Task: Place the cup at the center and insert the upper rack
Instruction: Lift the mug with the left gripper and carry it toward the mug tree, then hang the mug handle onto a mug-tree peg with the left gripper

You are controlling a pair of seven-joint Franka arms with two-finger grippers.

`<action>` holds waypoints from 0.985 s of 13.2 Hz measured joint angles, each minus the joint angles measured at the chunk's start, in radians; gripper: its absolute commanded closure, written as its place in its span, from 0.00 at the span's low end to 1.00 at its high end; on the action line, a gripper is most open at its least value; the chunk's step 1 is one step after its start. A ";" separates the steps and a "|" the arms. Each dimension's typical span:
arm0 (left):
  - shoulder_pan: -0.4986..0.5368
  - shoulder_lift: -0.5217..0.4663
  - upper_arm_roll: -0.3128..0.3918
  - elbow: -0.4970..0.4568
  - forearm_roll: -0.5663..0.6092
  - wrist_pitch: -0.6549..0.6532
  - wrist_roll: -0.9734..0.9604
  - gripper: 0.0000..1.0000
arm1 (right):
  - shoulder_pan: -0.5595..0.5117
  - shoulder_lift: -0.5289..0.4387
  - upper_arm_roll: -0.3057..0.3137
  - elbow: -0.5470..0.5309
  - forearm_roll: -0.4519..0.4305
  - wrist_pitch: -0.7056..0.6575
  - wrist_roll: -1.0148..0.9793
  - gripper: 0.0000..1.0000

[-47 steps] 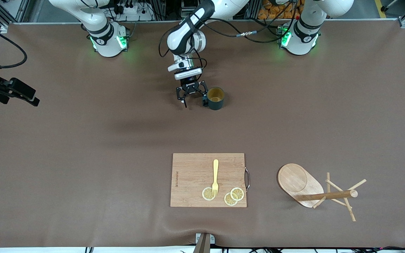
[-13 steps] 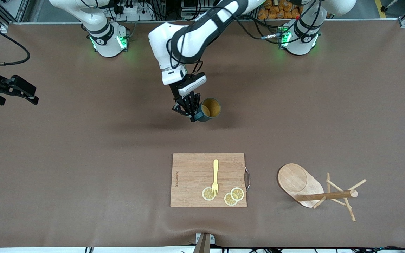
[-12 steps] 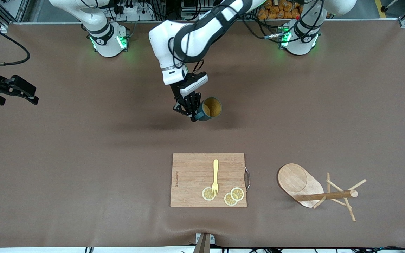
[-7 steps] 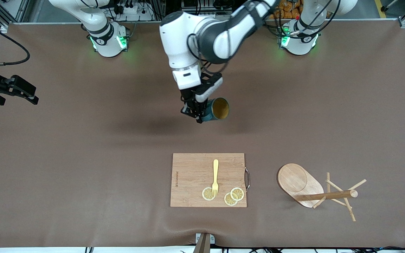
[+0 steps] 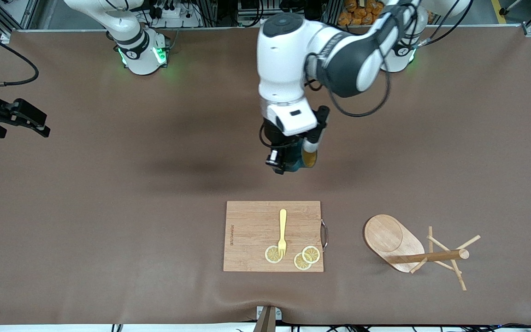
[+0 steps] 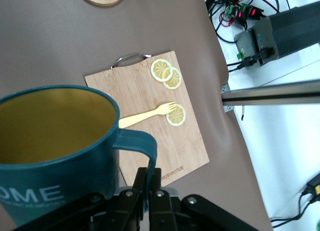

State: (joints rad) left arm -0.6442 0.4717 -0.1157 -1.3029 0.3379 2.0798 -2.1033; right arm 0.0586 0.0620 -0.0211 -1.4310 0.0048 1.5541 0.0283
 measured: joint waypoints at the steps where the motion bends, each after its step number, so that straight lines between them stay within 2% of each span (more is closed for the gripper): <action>1: 0.023 -0.011 0.000 0.000 -0.029 0.012 0.011 1.00 | 0.000 0.000 0.000 0.000 0.000 0.000 0.000 0.00; 5: 0.118 -0.036 0.000 -0.001 -0.128 0.099 0.067 1.00 | 0.000 0.000 0.000 0.000 0.000 -0.007 0.000 0.00; 13: 0.232 -0.083 0.001 -0.037 -0.299 0.105 0.268 1.00 | 0.000 0.000 0.000 0.000 0.000 -0.009 0.000 0.00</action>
State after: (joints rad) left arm -0.4124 0.3885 -0.1149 -1.3397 0.0392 2.1847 -1.8356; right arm 0.0585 0.0620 -0.0212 -1.4310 0.0048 1.5455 0.0283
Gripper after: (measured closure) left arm 0.947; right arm 0.000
